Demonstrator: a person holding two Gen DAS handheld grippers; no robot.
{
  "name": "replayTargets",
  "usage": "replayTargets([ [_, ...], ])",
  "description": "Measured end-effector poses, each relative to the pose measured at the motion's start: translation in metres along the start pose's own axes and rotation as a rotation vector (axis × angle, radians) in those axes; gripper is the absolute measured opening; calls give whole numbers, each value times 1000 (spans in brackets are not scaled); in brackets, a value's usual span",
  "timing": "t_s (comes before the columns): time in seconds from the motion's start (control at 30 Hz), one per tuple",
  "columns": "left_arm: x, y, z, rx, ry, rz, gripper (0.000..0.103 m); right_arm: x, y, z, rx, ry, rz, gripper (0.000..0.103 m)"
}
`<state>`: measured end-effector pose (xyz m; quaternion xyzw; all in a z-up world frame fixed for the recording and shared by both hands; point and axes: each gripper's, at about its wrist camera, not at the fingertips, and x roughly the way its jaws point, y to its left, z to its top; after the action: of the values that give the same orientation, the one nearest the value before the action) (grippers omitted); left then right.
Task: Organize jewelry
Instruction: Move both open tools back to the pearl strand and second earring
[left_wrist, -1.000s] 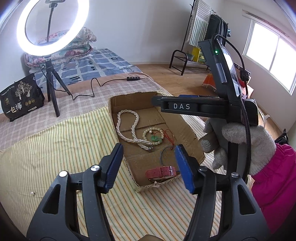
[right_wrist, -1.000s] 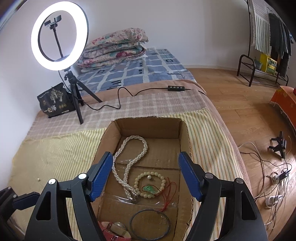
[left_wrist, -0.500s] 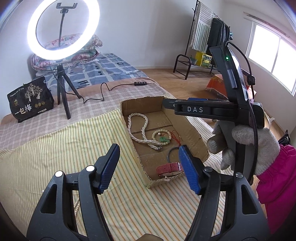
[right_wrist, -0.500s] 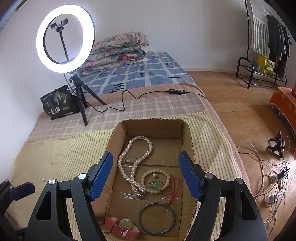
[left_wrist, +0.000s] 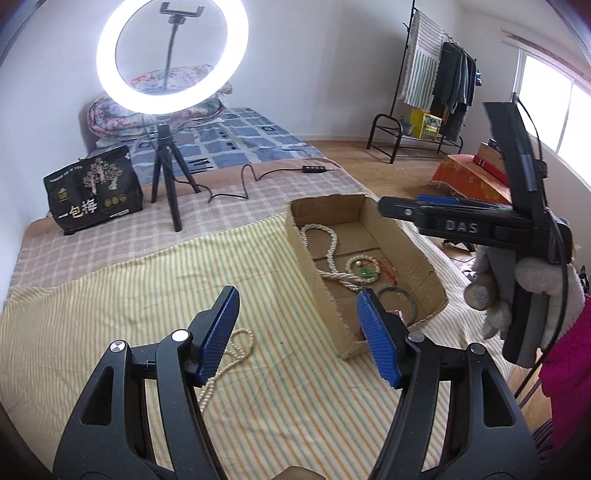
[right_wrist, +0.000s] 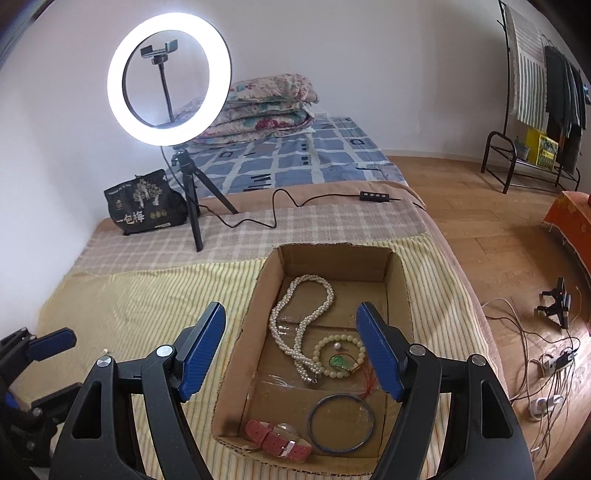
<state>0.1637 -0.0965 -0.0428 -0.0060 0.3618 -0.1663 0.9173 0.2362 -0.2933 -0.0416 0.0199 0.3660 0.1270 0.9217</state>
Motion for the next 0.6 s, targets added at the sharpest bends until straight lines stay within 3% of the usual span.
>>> replayTargets([
  [0.4,-15,60,-12,-53,8,72,68,-12,44,-14,-41,-4,93,73],
  [0.6,-28,104,-12,-136,-9,117,68,-12,73,-26,-83,16,157,73],
])
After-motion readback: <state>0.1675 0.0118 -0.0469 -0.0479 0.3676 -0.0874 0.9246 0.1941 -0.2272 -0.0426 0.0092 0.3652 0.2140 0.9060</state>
